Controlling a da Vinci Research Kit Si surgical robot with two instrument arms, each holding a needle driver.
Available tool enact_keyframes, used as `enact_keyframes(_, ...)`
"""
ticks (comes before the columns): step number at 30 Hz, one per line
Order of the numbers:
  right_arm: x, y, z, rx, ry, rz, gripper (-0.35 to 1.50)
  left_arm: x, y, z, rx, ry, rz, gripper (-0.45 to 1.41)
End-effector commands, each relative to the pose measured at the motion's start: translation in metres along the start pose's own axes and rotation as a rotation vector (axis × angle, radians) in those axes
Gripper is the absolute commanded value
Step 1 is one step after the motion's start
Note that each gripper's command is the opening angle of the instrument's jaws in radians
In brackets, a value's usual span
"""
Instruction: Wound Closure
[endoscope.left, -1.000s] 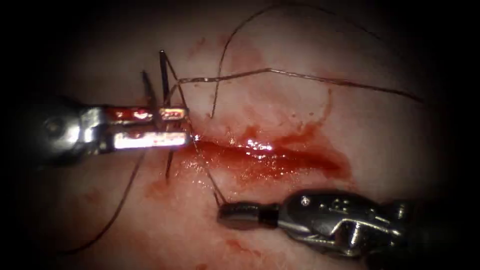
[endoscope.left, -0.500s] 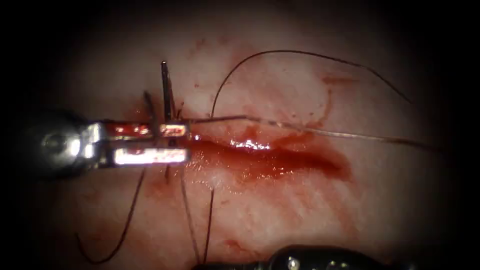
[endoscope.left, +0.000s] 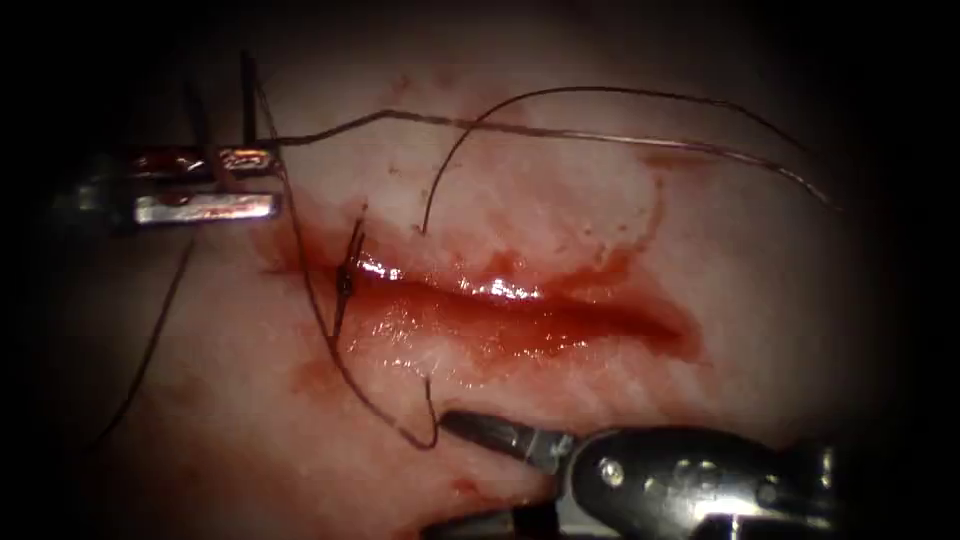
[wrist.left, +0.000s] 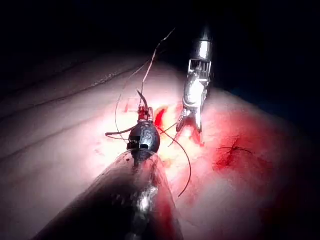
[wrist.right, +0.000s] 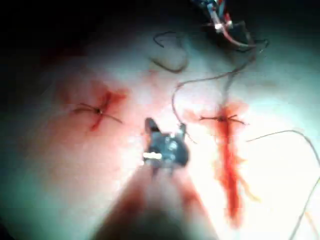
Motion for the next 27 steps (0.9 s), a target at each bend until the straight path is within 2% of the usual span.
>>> enact_keyframes(1,-0.0009,0.0007,0.001,-0.019,-0.026,-0.02,1.21,-0.0003,0.0,0.0006,0.0,0.0,-0.002,-0.45)
enact_keyframes(7,-0.0024,0.0027,0.0027,-0.123,-0.048,-0.021,1.2,-0.0001,0.0001,0.0005,0.001,-0.001,-0.004,-0.45)
enact_keyframes(12,-0.0027,0.0043,0.0046,-0.157,-0.052,-0.027,1.2,0.0001,0.0001,0.0004,0.0,-0.001,-0.005,-0.45)
enact_keyframes(15,-0.0029,0.0047,0.0055,-0.16,-0.053,-0.027,1.13,0.0001,0.0,0.0003,0.001,-0.001,-0.006,-0.45)
enact_keyframes(16,-0.0029,0.0047,0.006,-0.146,-0.052,-0.027,1.01,0.0001,0.0,0.0003,0.001,-0.001,-0.006,-0.45)
enact_keyframes(17,-0.0029,0.0047,0.006,-0.146,-0.052,-0.027,1.01,0.0001,0.0,0.0003,0.001,-0.001,-0.006,-0.45)
enact_keyframes(18,-0.0029,0.0045,0.0063,-0.137,-0.052,-0.028,0.83,0.0001,0.0,0.0003,0.001,-0.001,-0.006,-0.45)
enact_keyframes(19,-0.0029,0.0042,0.0064,-0.099,-0.054,-0.03,-0.16,0.0001,0.0,0.0003,0.001,-0.001,-0.006,-0.45)
enact_keyframes(20,-0.0029,0.0042,0.0064,-0.099,-0.054,-0.03,-0.16,0.0001,0.0,0.0003,0.001,-0.001,-0.006,-0.45)
enact_keyframes(21,-0.0029,0.004,0.0063,-0.082,-0.053,-0.031,-0.35,0.0001,0.0,0.0003,0.001,-0.001,-0.006,-0.45)
enact_keyframes(27,-0.0037,0.0028,0.0041,-0.043,-0.069,0.023,-0.35,-0.0005,-0.0003,0.0001,0.0,-0.001,-0.004,-0.45)
